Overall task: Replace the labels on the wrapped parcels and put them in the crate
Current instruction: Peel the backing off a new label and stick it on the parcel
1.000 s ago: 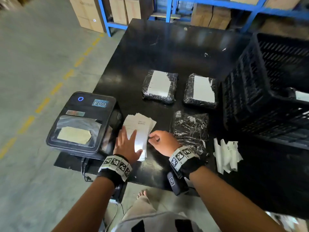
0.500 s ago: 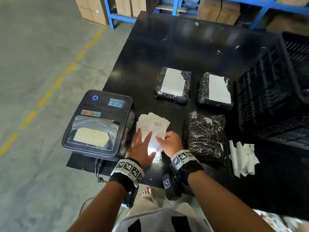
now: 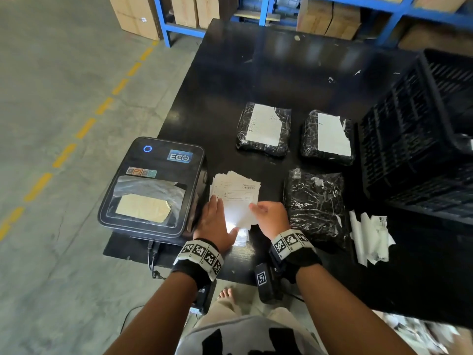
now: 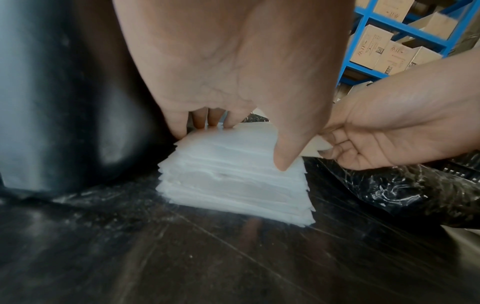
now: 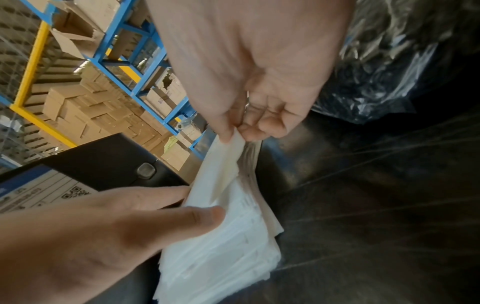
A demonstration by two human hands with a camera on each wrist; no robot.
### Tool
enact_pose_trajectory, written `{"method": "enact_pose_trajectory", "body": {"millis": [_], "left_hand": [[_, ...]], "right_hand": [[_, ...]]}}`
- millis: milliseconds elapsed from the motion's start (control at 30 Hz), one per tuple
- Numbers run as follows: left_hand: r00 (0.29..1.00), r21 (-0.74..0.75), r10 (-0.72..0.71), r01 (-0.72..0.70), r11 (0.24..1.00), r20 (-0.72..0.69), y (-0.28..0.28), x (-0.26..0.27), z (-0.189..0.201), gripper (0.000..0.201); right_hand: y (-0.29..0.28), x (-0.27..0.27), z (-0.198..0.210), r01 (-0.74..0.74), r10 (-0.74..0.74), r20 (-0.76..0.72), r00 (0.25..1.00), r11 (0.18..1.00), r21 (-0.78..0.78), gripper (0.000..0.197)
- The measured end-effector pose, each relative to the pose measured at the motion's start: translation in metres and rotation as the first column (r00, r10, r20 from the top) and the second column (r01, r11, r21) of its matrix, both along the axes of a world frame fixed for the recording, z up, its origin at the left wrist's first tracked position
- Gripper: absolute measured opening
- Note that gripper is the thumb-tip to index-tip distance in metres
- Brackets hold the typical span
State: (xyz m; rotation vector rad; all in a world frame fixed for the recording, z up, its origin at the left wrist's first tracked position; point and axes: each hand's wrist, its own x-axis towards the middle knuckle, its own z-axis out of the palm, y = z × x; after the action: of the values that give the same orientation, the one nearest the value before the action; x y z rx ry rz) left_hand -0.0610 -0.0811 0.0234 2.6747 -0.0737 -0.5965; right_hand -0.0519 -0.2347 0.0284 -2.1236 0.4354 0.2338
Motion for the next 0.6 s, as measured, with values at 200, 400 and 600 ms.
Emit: {"method": "enact_pose_trajectory", "body": {"millis": [200, 400, 600], "left_hand": [[1.000, 0.036, 0.014, -0.013, 0.999, -0.023, -0.003, 0.000, 0.000, 0.094], [0.999, 0.110, 0.026, -0.021, 0.994, -0.041, -0.009, 0.000, 0.004, 0.099], [0.998, 0.023, 0.030, -0.032, 0.999, 0.056, -0.016, 0.015, 0.040, 0.059]], "right_hand": [[-0.013, -0.005, 0.011, 0.102, -0.103, 0.035, 0.994, 0.994, 0.029, 0.018], [-0.036, -0.013, 0.026, 0.057, -0.062, 0.092, 0.994, 0.997, 0.051, 0.024], [-0.078, -0.022, 0.057, 0.062, -0.078, 0.140, 0.987, 0.992, 0.110, 0.017]]}}
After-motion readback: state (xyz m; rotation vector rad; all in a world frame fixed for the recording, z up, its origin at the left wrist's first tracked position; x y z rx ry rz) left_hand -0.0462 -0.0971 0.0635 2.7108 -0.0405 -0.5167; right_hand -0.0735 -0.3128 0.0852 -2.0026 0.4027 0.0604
